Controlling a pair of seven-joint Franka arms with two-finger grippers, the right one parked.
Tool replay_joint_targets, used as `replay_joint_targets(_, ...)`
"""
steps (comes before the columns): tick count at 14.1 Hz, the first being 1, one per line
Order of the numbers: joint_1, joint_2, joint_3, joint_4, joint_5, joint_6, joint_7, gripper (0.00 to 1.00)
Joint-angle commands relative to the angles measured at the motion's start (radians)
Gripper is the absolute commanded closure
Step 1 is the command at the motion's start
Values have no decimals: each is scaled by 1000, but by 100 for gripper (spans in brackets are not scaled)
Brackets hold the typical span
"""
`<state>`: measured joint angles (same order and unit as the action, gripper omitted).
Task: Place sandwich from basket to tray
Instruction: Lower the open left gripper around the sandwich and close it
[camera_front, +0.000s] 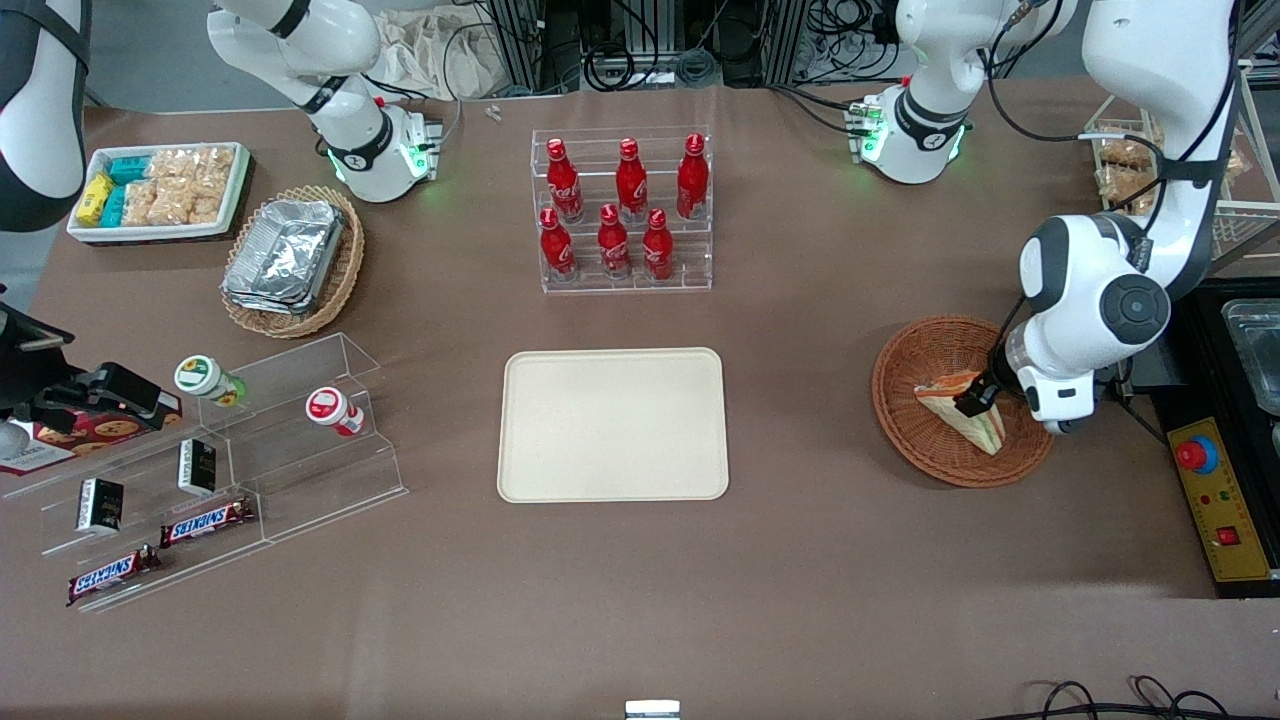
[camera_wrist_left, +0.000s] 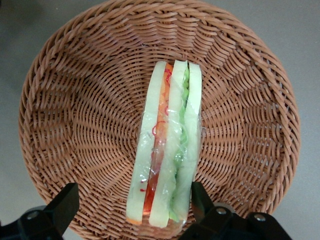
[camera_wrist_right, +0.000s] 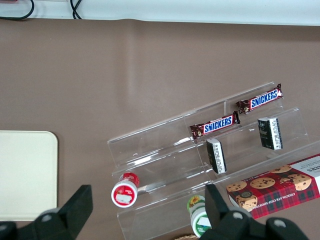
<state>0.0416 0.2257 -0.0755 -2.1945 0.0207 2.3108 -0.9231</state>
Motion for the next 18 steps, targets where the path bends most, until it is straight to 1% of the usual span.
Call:
replay_joint_targets(1, 1, 9, -3, -24, 12, 58, -46, 1)
replay_joint_targets(3, -3, 43, -3, -16, 12, 107, -91, 2)
replay_joint_targets(4, -3, 52, -3, -13, 12, 119, -97, 4)
replay_joint_targets(5, -3, 53, -4, -10, 12, 119, -99, 13)
replay_joint_targets(7, -5, 57, -4, 9, 12, 119, -138, 49)
replay_joint_targets(9, -12, 73, -10, 44, 13, 118, -192, 98)
replay_joint_targets(10, -14, 72, -17, 53, 13, 118, -198, 100)
replay_joint_targets(12, -14, 67, -30, 97, 13, 81, -214, 100)
replay_joint_targets(13, -14, 64, -33, 136, 15, 25, -214, 100)
replay_joint_targets(16, -14, 63, -56, 310, 36, -235, -217, 100)
replay_joint_targets(18, -12, 61, -90, 422, 41, -379, -201, 100)
